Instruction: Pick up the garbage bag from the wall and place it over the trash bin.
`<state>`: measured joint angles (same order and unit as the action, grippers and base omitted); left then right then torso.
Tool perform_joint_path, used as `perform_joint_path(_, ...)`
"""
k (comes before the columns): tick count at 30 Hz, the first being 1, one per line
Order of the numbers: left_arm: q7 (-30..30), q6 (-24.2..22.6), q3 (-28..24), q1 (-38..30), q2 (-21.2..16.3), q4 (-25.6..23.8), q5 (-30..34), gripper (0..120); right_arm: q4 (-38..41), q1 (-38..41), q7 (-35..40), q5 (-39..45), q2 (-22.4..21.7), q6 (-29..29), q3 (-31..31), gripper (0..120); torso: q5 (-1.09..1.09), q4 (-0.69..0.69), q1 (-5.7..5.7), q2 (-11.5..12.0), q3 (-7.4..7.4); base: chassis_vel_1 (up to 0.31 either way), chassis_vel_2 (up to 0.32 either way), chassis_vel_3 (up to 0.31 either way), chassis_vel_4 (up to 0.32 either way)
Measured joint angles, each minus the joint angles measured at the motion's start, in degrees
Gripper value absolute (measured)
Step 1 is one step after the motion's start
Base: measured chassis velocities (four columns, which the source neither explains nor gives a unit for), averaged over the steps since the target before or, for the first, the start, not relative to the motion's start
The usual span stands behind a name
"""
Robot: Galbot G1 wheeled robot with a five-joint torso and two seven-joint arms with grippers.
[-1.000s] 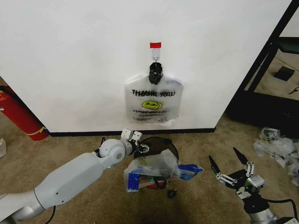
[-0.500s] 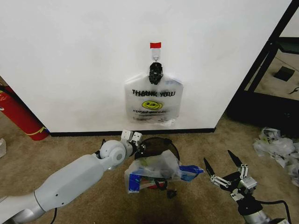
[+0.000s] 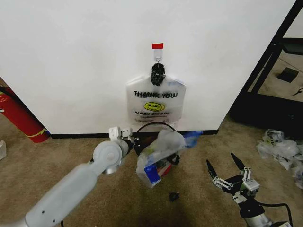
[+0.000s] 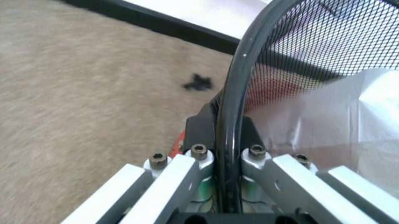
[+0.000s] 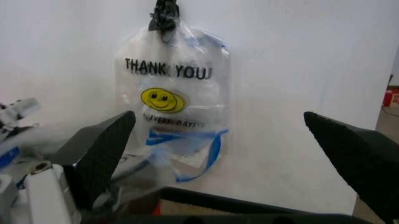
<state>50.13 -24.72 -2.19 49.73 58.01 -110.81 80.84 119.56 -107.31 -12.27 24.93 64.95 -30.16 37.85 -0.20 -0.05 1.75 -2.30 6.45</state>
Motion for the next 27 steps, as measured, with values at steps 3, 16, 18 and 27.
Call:
perform_joint_path(3, 1.4, 2.5, 2.3, 4.6, 1.7, -1.5, -4.5, 0, -0.3, 0.1, 0.1, -0.4, -0.1, 0.2, -0.5, 100, -0.01, 0.02, 0.00, 0.0, 0.00, 0.000, 0.000, 0.000, 0.000)
perform_joint_path(16, 5.7, 8.1, 4.7, 14.1, 8.0, -3.8, -17.7, 0, -0.6, 0.9, 1.1, -2.0, 0.0, 1.7, -2.1, 100, 0.00, 0.02, 0.00, 0.0, 0.00, 0.000, 0.000, 0.000, 0.000)
perform_joint_path(18, 6.9, 8.4, 4.6, 16.0, 9.3, -3.6, -19.6, 0, -0.7, 0.9, 1.2, -2.7, 0.0, 1.9, -2.6, 100, 0.00, 0.02, 0.00, 0.0, 0.00, 0.000, 0.000, 0.000, 0.000)
perform_joint_path(27, 8.1, 9.9, 6.0, 15.5, 13.1, -1.8, -20.2, 0, -0.9, 0.9, 1.3, -3.5, 0.2, 1.9, -3.2, 100, 0.00, 0.00, 0.00, 0.0, 0.00, 0.000, 0.000, 0.000, 0.000)
